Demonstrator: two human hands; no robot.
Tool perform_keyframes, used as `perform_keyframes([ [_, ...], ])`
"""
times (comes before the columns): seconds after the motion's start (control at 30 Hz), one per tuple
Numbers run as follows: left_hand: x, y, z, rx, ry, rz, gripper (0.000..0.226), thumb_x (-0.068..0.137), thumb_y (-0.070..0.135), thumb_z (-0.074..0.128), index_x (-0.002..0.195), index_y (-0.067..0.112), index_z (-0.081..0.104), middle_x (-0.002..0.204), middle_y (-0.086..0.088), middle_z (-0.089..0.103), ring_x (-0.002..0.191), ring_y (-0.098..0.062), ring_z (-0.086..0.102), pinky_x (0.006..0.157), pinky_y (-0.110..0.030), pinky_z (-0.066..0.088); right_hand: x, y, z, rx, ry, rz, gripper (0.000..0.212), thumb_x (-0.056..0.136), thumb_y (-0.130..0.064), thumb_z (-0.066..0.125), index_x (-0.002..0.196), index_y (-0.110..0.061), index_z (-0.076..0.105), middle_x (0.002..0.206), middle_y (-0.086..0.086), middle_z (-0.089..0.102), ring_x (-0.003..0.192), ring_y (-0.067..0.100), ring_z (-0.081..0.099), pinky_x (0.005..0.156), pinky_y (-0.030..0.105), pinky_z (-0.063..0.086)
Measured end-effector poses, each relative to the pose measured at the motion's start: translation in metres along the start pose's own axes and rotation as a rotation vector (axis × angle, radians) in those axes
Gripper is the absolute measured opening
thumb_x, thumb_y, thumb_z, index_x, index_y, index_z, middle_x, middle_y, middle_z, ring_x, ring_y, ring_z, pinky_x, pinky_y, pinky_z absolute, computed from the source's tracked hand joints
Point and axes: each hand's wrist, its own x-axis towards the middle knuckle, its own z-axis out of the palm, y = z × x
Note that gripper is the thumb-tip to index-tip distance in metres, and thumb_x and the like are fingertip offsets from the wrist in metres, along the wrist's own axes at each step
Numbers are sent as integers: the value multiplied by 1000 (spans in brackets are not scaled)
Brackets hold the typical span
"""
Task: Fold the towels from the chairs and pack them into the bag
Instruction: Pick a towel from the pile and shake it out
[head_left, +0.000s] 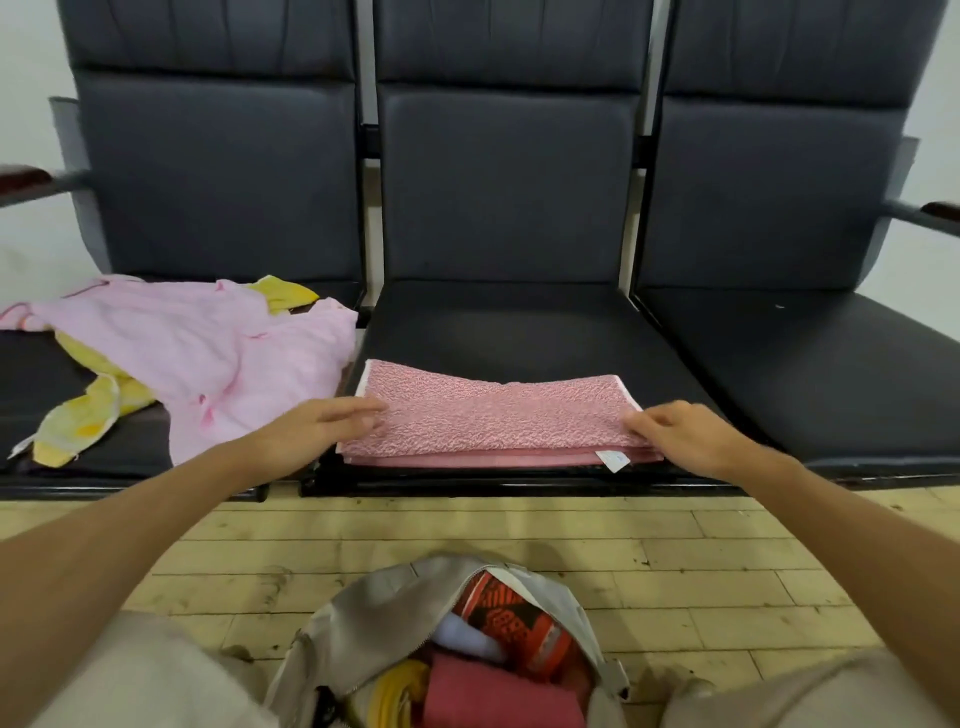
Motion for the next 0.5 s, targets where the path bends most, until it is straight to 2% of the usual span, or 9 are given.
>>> perform_keyframes([
  [0.07, 3, 2, 3, 30, 86, -19, 25, 100, 29, 46, 110, 27, 69, 127, 19, 57, 116, -2, 50, 104, -24, 32, 3, -1, 3, 5, -2, 27, 44, 100, -38, 46, 75, -8, 65, 80, 9, 67, 78, 24, 62, 70, 32, 45],
  [0.13, 12, 1, 5, 156, 276, -4, 26, 101, 23, 45, 116, 19, 65, 119, 9, 62, 105, -10, 54, 88, -24, 36, 7, -6, 7, 11, 61, 74, 41, 99, -28, 49, 65, -6, 58, 69, 9, 61, 65, 20, 55, 58, 29, 40],
  [0.17, 16, 0, 7, 226, 362, -12, 25, 99, 20, 47, 118, 16, 62, 114, 1, 63, 101, -15, 56, 83, -26, 36, 10, -7, 9, 8, 90, 87, 38, 98, -24, 51, 67, -3, 61, 73, 12, 63, 67, 22, 57, 59, 29, 41],
  [0.23, 30, -10, 9, 301, 461, -83, 25, 94, 22, 55, 113, 6, 60, 113, -12, 60, 101, -26, 58, 80, -31, 40, 19, -6, 14, 22, 168, 96, 23, 94, -19, 57, 89, 0, 69, 98, 18, 66, 87, 27, 61, 74, 30, 46],
  [0.27, 35, -14, 11, 309, 464, -161, 31, 92, 28, 58, 110, 3, 59, 115, -17, 57, 104, -30, 56, 81, -33, 42, 22, -7, 16, 47, 194, 120, 20, 92, -18, 61, 103, -2, 67, 113, 18, 60, 95, 28, 58, 83, 30, 45],
  [0.33, 39, -14, 18, 394, 385, -326, 54, 90, 45, 60, 118, -1, 51, 123, -21, 46, 114, -35, 49, 89, -39, 42, 30, -9, 20, 96, 187, 229, 32, 89, -17, 64, 118, -5, 57, 128, 19, 48, 104, 33, 56, 94, 35, 45],
  [0.4, 42, -11, 25, 547, 317, -393, 75, 86, 58, 58, 128, -2, 41, 130, -22, 40, 121, -35, 43, 97, -42, 39, 37, -10, 25, 62, 151, 331, 28, 89, -22, 60, 110, -5, 56, 124, 21, 55, 109, 37, 56, 98, 39, 44],
  [0.43, 42, -7, 27, 624, 303, -397, 77, 85, 61, 56, 129, -1, 40, 131, -21, 41, 122, -35, 42, 99, -42, 38, 38, -13, 26, 42, 134, 368, 27, 90, -25, 58, 106, -4, 56, 119, 20, 59, 110, 37, 56, 97, 40, 44],
  [0.5, 45, -5, 27, 748, 248, -379, 68, 89, 60, 51, 127, 4, 47, 130, -20, 46, 121, -34, 44, 99, -39, 38, 41, -18, 27, 83, 105, 406, 24, 91, -27, 57, 99, -5, 56, 111, 18, 62, 107, 36, 57, 88, 38, 48],
])
